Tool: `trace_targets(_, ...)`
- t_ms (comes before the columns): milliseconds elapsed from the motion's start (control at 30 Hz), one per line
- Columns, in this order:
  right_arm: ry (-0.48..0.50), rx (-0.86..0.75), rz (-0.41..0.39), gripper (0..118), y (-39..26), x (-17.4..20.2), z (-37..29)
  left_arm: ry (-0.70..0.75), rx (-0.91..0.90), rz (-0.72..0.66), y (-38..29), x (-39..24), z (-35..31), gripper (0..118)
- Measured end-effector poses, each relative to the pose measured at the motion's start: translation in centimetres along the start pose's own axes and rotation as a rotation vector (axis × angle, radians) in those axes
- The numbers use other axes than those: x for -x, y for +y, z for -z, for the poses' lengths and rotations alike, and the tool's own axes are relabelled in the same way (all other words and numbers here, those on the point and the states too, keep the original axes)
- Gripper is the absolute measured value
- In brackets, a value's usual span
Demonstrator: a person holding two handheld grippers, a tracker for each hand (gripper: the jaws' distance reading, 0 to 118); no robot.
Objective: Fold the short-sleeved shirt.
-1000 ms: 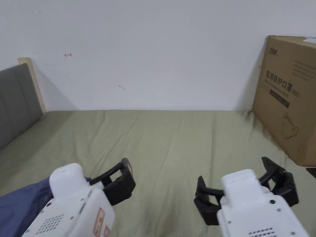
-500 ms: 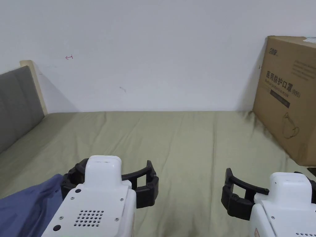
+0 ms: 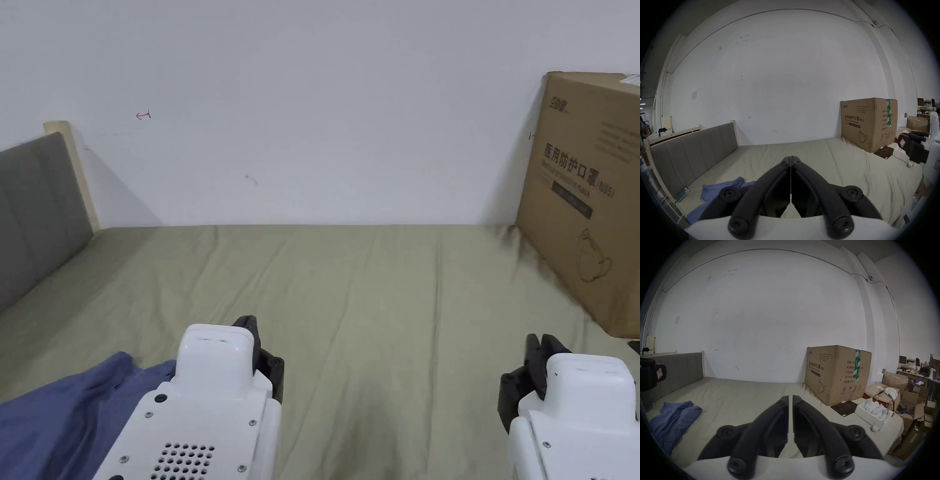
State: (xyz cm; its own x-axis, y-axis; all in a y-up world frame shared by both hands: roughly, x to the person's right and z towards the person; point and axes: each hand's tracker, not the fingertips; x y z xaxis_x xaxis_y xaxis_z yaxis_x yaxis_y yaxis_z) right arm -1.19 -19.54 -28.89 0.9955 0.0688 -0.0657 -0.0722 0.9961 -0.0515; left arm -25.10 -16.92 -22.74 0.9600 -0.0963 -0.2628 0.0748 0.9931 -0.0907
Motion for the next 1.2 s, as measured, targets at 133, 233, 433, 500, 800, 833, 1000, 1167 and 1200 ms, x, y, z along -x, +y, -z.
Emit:
trace_targets(133, 0.006, -0.005, -0.029, 0, 0.1, -0.1, 0.2, -0.004, -0.005, 0.009, 0.1, -0.2, 0.1, 0)
trace_targets(233, 0.018, 0.002, -0.022, 0, 0.1, -0.4, 0.4, -0.020, 0.000, -0.035, 0.2, 0.1, 0.2, 0)
trace_targets(433, 0.043, 0.005, -0.042, 0, 0.2, -0.1, 0.5, 0.001, 0.013, -0.052, 0.0, 1.1, 0.5, 0)
trace_targets(500, 0.066, 0.001, -0.049, 0, 0.3, 0.6, 0.5, 0.019, 0.021, -0.072, 0.1, 1.9, 0.4, 0)
trace_targets(800, 0.325, 0.011, -0.033, 0, 0.9, 7.3, 1.0, 0.225, 0.043, -0.086, 0.1, 8.3, -2.7, 0)
trace_targets(833, 0.362, 0.015, -0.031, 0, 0.9, 8.3, 1.0, 0.260, 0.053, -0.079, 0.1, 9.1, -3.2, 0)
trace_targets(1000, 0.513, 0.039, -0.040, 0, 0.6, 12.9, 0.7, 0.375, 0.065, -0.085, 0.1, 12.5, -5.3, 0)
trace_targets(1167, 0.584, 0.052, -0.063, 0, 0.1, 15.3, 0.0, 0.451, 0.088, -0.093, -0.4, 14.5, -6.1, 0)
trace_targets(1200, 0.590, 0.052, -0.067, 0, 0.0, 15.6, 0.0, 0.458, 0.097, -0.097, -0.6, 14.7, -6.1, 0)
